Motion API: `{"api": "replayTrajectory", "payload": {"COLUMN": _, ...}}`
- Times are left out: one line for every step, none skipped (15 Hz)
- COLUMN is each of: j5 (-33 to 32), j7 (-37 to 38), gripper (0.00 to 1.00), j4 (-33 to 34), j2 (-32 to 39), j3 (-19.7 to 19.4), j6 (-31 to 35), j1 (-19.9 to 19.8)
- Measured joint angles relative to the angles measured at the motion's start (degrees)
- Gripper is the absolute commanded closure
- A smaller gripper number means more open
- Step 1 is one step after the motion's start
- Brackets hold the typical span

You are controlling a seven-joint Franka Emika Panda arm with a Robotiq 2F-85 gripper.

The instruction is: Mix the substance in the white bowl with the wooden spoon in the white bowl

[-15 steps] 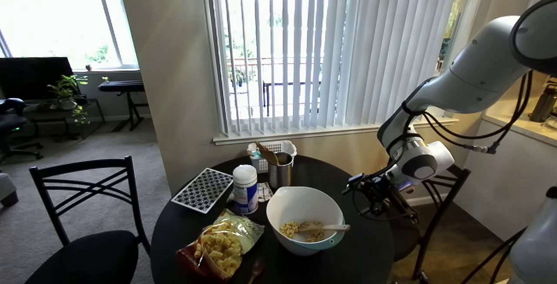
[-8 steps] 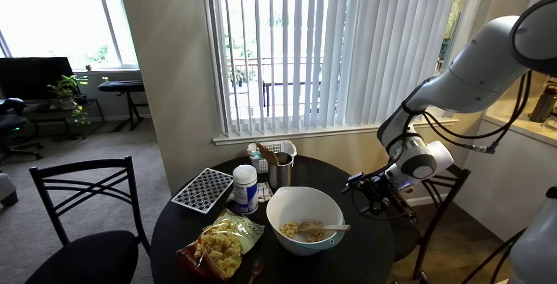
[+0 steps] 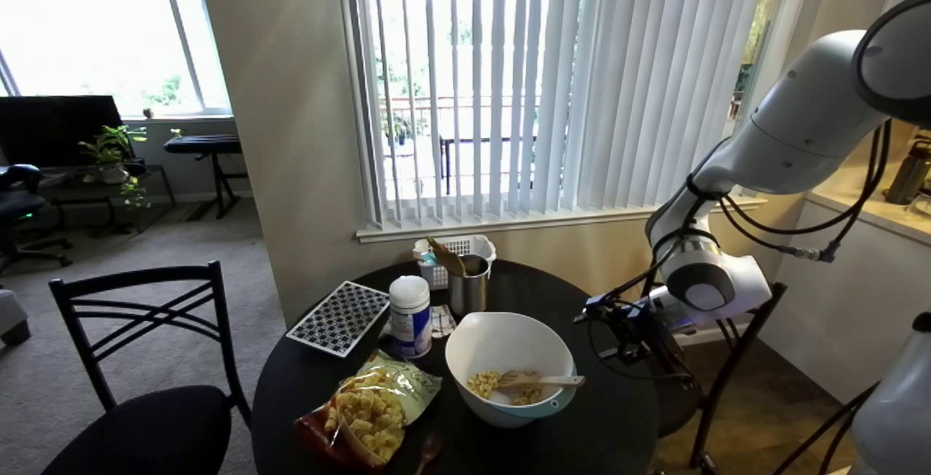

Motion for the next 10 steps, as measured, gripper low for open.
{"api": "replayTrajectory", "payload": {"j5": 2.43, "j7": -2.33, "gripper": 0.00, "j4": -0.93, "j2": 0.05, "j3": 0.00, "j6": -0.29, "j1": 0.00}}
{"api": "replayTrajectory", "payload": {"j5": 4.35, "j7": -4.30, "gripper": 0.00, "j4": -2.03, "j2": 0.20, "j3": 0.00, "j6": -0.85, "j1": 0.00}}
{"api": "replayTrajectory", "payload": {"j5": 5.64, "j7": -5.67, "gripper": 0.00, "j4": -3.24, "j2": 0.43, "j3": 0.00, "j6": -1.85, "j1": 0.00}}
{"api": "replayTrajectory", "payload": {"j5": 6.29, "j7": -6.56, "gripper": 0.00, "j4": -4.49, "j2": 0.75, "j3": 0.00, "j6": -3.27, "j1": 0.01}}
{"api": "replayTrajectory", "payload": {"j5": 6.51, "j7": -7.17, "gripper": 0.00, "j4": -5.65, "j2": 1.12, "j3": 0.01, "j6": -4.88, "j1": 0.01}}
{"api": "replayTrajectory", "payload": {"j5": 6.56, "j7": -7.57, "gripper": 0.00, "j4": -6.09, "j2": 1.86, "j3": 0.05, "j6": -6.53, "j1": 0.03}}
{"api": "replayTrajectory", "payload": {"j5": 6.56, "j7": -7.91, "gripper": 0.00, "j4": -6.02, "j2": 2.84, "j3": 0.18, "j6": -8.08, "j1": 0.07}}
{"api": "replayTrajectory", "payload": {"j5": 6.57, "j7": -8.35, "gripper": 0.00, "j4": -5.76, "j2": 3.89, "j3": 0.42, "j6": -9.51, "j1": 0.16}}
{"api": "replayTrajectory", "payload": {"j5": 6.57, "j7": -8.77, "gripper": 0.00, "j4": -5.45, "j2": 4.86, "j3": 0.72, "j6": -10.87, "j1": 0.29}}
{"api": "replayTrajectory", "payload": {"j5": 6.70, "j7": -9.18, "gripper": 0.00, "j4": -5.27, "j2": 5.64, "j3": 1.00, "j6": -12.06, "j1": 0.65}}
